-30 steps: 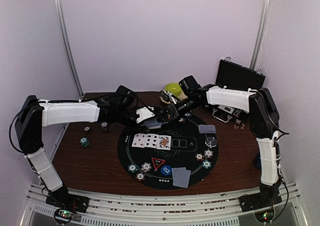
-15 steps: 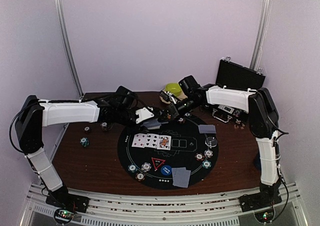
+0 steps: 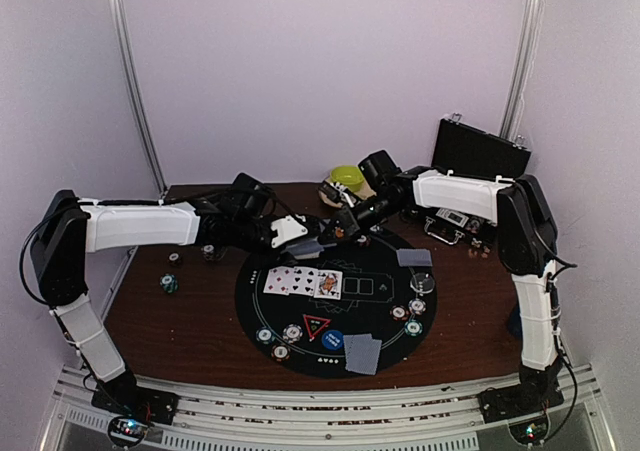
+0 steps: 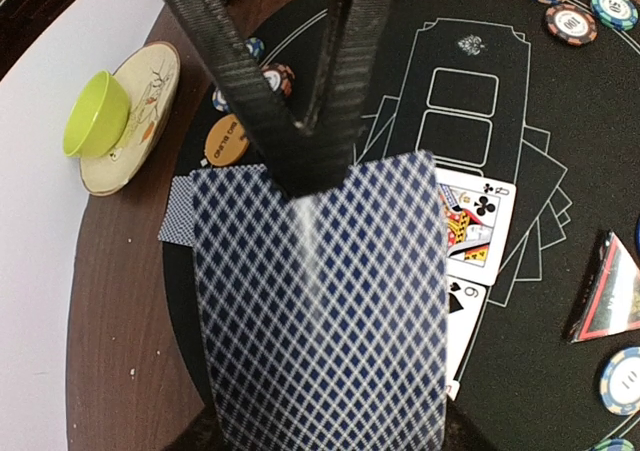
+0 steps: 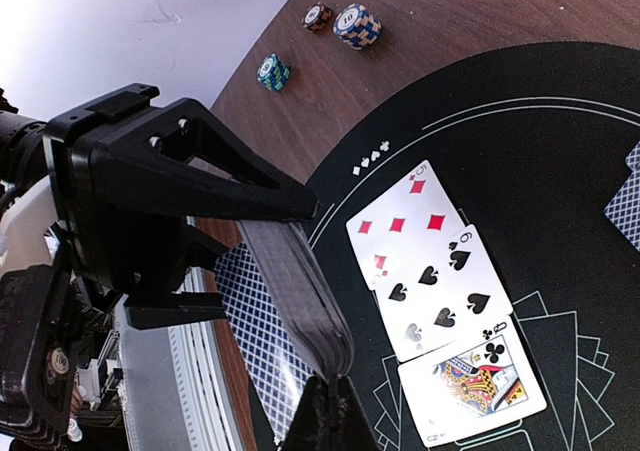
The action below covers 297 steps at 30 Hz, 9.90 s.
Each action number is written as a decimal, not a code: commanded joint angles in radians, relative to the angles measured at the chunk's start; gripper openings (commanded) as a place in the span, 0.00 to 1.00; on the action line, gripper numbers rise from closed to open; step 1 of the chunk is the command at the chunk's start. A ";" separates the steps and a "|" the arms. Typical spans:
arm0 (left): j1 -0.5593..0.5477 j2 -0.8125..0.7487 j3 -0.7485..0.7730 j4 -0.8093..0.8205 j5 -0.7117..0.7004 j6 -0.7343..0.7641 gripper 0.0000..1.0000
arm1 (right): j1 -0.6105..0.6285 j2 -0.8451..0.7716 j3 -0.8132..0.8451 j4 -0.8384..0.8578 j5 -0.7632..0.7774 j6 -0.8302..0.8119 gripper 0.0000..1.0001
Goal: Distribute texas hold em gaming equipment
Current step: Pick up the poker card from the face-down deck piles, then place the poker card in the community card area, then pick up the poker card from the face-down deck piles.
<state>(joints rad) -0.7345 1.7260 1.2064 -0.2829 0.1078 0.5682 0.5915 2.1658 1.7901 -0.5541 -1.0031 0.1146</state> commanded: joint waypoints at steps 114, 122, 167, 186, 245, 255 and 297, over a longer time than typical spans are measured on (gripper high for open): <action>0.067 -0.033 -0.043 0.123 -0.053 -0.027 0.11 | -0.104 -0.138 -0.350 0.515 -0.224 0.357 0.00; 0.107 -0.034 -0.038 0.115 -0.082 -0.012 0.11 | -0.140 -0.157 -0.564 0.428 -0.242 0.191 0.00; 0.118 -0.025 -0.028 0.104 -0.102 -0.001 0.10 | -0.114 -0.134 -0.604 0.188 -0.086 0.006 0.34; 0.117 -0.044 -0.025 0.100 -0.092 0.000 0.10 | -0.103 -0.281 -0.558 0.003 0.100 -0.183 0.43; -0.002 -0.014 0.022 0.038 -0.020 -0.011 0.11 | 0.032 0.143 0.154 0.101 -0.046 0.198 0.48; -0.002 -0.016 0.018 0.029 -0.007 -0.009 0.11 | 0.039 0.150 0.196 0.033 -0.019 0.098 0.48; -0.001 -0.025 -0.002 0.024 0.002 0.001 0.10 | 0.015 0.088 0.238 -0.260 0.076 -0.228 0.10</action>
<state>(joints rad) -0.7311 1.7115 1.1900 -0.3153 0.0902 0.5591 0.6212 2.2936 2.0026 -0.7353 -0.9676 -0.0563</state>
